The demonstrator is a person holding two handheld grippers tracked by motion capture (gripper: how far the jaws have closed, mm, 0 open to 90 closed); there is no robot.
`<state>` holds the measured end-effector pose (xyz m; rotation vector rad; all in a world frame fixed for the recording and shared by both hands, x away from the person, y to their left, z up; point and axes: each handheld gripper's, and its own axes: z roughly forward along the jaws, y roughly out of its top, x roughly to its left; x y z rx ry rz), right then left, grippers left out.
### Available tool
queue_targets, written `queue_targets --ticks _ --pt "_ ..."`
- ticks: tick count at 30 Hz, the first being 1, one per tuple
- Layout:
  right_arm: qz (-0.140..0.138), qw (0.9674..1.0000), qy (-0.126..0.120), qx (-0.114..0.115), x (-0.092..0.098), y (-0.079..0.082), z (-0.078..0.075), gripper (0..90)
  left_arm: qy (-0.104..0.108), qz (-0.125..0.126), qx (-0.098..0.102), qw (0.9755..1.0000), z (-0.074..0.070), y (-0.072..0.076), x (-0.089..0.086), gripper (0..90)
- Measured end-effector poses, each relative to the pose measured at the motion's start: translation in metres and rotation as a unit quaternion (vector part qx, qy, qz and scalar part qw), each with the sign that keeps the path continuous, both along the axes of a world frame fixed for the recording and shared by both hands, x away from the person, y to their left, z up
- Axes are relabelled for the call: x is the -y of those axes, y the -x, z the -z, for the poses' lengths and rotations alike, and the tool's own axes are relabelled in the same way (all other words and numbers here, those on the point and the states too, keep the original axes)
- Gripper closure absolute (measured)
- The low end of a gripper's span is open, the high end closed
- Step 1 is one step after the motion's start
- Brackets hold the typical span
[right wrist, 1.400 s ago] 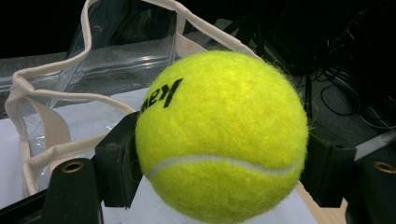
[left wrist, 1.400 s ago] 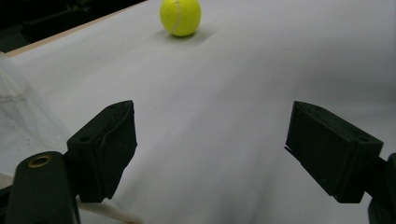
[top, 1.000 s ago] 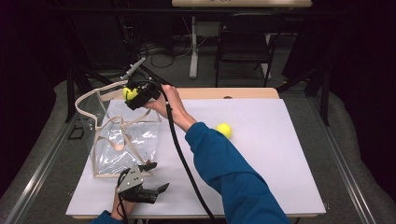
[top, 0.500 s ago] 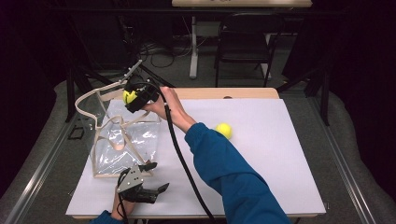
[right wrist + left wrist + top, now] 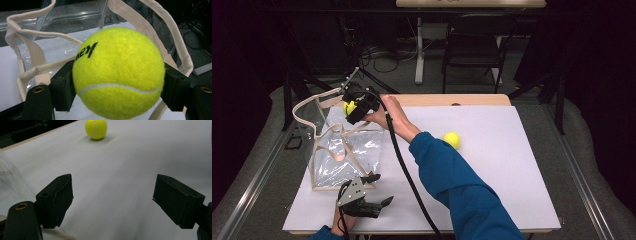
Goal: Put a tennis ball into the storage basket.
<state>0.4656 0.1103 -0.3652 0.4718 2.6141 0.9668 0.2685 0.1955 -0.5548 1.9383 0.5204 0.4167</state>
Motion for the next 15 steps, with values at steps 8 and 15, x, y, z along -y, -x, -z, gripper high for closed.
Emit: queue_targets --ticks 8,15 --pt "0.000 1.0000 0.010 -0.001 -0.0034 0.0004 0.0026 25.1 0.000 0.003 -0.002 1.0000 -0.0001 -0.0002 -0.0002 16.0" --pt "-0.001 0.9999 0.013 -0.002 -0.0038 -0.0007 0.0045 20.0 0.002 0.002 -0.003 1.0000 -0.0001 -0.0002 -0.0003 16.0"
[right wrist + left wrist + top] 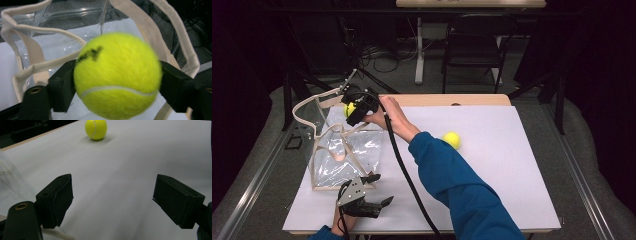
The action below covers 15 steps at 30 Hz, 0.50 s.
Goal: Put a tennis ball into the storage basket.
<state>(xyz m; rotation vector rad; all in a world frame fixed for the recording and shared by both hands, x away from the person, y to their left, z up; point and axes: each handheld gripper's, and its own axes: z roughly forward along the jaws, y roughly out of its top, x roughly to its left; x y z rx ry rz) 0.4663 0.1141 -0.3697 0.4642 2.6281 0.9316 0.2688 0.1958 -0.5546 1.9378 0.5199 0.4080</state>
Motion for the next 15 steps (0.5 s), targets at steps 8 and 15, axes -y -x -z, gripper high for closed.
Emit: queue_targets --ticks 8,15 --pt "-0.006 0.9991 -0.042 0.007 0.010 0.005 -0.014 8.6 0.000 0.005 -0.002 1.0000 0.000 0.000 0.000 16.0" --pt "-0.018 0.9969 -0.076 -0.002 0.029 0.014 -0.031 3.5 -0.001 -0.004 0.000 1.0000 0.000 0.001 0.000 15.9"
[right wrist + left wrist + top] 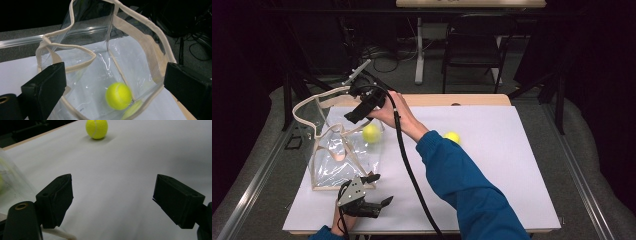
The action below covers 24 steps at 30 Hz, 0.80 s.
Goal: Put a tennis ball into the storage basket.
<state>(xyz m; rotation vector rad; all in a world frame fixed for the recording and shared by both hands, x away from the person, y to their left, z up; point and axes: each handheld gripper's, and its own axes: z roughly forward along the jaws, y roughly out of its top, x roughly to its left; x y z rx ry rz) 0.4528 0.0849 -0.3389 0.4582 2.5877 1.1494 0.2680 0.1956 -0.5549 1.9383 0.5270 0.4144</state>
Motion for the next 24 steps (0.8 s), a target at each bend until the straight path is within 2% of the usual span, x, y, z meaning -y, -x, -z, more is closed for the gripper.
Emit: queue_targets --ticks 2,3,4,7,18,19,20,21,22,24 --pt "0.001 1.0000 -0.003 0.003 0.007 0.003 -0.004 2.7 -0.001 0.007 -0.004 1.0000 0.000 -0.001 0.000 16.0" --pt "0.002 1.0000 -0.005 0.005 0.010 0.005 -0.006 2.7 -0.004 0.000 0.001 1.0000 0.000 0.000 0.001 16.0" --pt "0.000 0.9999 -0.008 0.007 0.014 0.006 -0.008 2.2 -0.002 0.006 0.001 1.0000 -0.001 0.000 0.000 16.0" --pt "0.011 0.9998 -0.016 0.009 0.030 0.010 -0.011 1.4 -0.004 0.000 0.002 1.0000 -0.001 0.001 0.001 15.9" --pt "0.030 0.9993 -0.020 0.009 0.068 0.014 -0.006 1.1 -0.002 -0.004 0.002 1.0000 0.001 0.000 0.001 16.0" --pt "0.033 0.9992 -0.021 0.010 0.072 0.015 -0.005 1.1 -0.003 0.000 -0.002 1.0000 0.000 0.000 0.001 15.9" --pt "0.040 0.9989 -0.022 0.011 0.080 0.017 -0.004 1.1 -0.002 -0.002 0.001 1.0000 0.000 0.000 0.001 15.9" --pt "0.040 0.9989 -0.022 0.011 0.080 0.017 -0.004 1.1 -0.007 0.000 0.003 1.0000 0.000 0.001 0.001 15.9" --pt "0.050 0.9985 -0.016 0.016 0.089 0.019 -0.002 1.1 -0.004 -0.001 0.002 1.0000 0.000 0.001 0.000 16.0" --pt "0.053 0.9983 -0.016 0.015 0.094 0.020 0.000 1.1 -0.002 -0.004 0.005 1.0000 0.000 0.001 0.001 15.9"
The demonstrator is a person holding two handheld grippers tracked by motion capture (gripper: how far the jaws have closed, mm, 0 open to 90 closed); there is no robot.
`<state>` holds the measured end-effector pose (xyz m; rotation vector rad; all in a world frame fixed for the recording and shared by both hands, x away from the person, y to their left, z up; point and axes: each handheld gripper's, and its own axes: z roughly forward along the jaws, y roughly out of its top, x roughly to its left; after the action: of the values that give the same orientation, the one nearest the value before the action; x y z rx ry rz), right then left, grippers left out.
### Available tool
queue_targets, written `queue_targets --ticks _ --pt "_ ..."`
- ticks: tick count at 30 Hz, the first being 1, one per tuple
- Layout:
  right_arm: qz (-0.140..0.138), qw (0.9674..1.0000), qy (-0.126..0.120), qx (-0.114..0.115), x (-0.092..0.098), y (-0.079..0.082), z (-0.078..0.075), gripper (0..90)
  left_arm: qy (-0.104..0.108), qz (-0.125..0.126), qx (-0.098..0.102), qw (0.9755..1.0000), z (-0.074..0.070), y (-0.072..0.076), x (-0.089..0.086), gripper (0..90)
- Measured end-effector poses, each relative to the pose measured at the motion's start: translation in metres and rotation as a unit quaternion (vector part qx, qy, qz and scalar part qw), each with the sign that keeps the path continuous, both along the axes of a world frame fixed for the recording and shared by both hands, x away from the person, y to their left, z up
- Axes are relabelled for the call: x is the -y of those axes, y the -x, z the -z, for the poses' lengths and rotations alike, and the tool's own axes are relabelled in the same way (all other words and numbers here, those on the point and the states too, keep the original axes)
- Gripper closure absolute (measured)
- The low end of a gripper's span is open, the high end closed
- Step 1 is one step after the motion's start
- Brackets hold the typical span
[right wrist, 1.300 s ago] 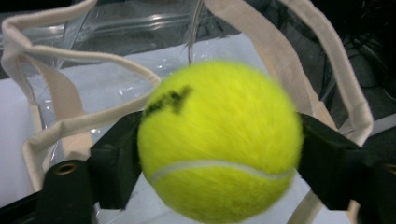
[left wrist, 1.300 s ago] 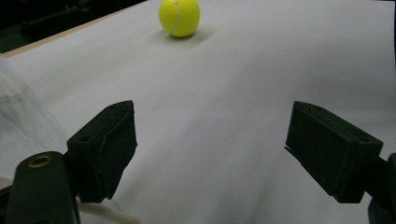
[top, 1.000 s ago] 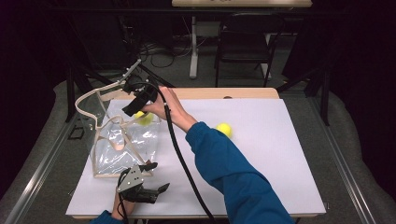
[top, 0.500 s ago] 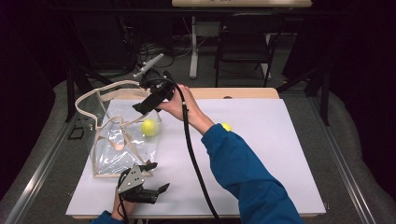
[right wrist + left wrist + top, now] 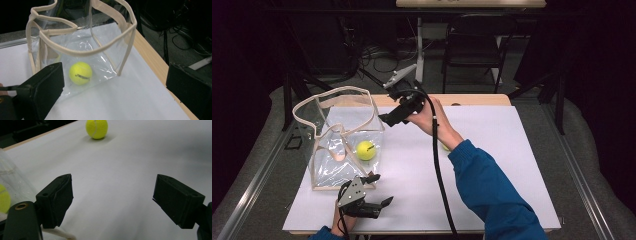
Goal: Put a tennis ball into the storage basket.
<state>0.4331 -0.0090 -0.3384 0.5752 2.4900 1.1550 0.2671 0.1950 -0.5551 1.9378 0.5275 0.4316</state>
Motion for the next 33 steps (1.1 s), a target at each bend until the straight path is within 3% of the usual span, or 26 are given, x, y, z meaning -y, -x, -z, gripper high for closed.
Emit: queue_targets --ticks 11,20,21,25,27,33 --pt "0.030 0.9995 0.003 -0.007 0.048 0.008 0.020 1.0 -0.006 0.002 -0.001 1.0000 0.001 0.000 0.002 16.0" --pt "0.031 0.9995 -0.004 -0.006 0.060 0.014 0.027 1.1 -0.003 0.000 -0.002 1.0000 0.001 0.000 0.001 16.0" --pt "0.031 0.9993 -0.016 -0.012 0.073 0.018 0.037 1.1 -0.003 0.000 -0.002 1.0000 0.001 0.000 0.001 16.0" --pt "0.031 0.9993 -0.016 -0.012 0.073 0.018 0.037 1.1 -0.001 0.000 -0.002 1.0000 0.001 0.000 0.001 16.0" --pt "0.036 0.9989 -0.024 -0.017 0.084 0.020 0.044 1.0 -0.003 0.000 -0.003 1.0000 0.001 0.000 0.001 16.0" --pt "0.038 0.9984 -0.033 -0.026 0.093 0.022 0.053 0.9 -0.004 0.000 -0.003 1.0000 0.001 0.000 0.001 15.9"
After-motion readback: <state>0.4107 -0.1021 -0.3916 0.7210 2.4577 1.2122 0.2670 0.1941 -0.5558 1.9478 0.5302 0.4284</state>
